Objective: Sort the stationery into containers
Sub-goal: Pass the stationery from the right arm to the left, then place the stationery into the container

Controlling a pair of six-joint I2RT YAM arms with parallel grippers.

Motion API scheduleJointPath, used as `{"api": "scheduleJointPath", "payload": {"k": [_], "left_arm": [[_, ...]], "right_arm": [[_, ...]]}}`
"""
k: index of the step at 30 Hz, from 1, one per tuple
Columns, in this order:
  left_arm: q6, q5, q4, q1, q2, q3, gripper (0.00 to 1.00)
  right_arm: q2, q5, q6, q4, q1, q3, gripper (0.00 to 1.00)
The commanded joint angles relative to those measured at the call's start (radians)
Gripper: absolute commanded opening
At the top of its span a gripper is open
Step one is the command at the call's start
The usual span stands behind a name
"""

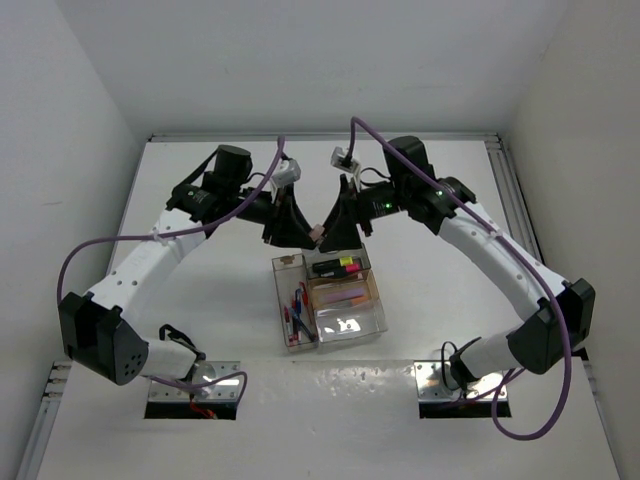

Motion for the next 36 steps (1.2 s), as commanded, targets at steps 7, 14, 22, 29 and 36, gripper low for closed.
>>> {"api": "scheduleJointPath", "payload": {"k": [7, 14, 22, 29, 36], "left_arm": [[0.029, -0.267, -0.035, -0.135, -0.037, -0.077, 0.0], [-0.216, -0.662, 0.031, -0.325, -0.085, -0.262, 0.0], [-0.266, -0.825, 0.106, -0.494, -0.009, -0.294, 0.0], [-0.221, -0.916, 0.116, -0.603, 0.088, -0.216, 0.0], [-0.128, -1.015, 0.129, -0.657, 0.14, -0.201, 0.0]], "right_arm": [[-0.075, 0.077, 0.086, 0.046, -0.135, 0.045, 0.73], [-0.181, 0.245, 0.077, 0.026, -0.304, -0.047, 0.75], [-0.27, 0.284, 0.111, 0.047, -0.434, -0.181, 0.76], [-0.307, 0.278, 0.105, 0.039, -0.508, -0.236, 0.76], [-0.313, 0.227, 0.106, 0.03, -0.583, -0.261, 0.76]]}}
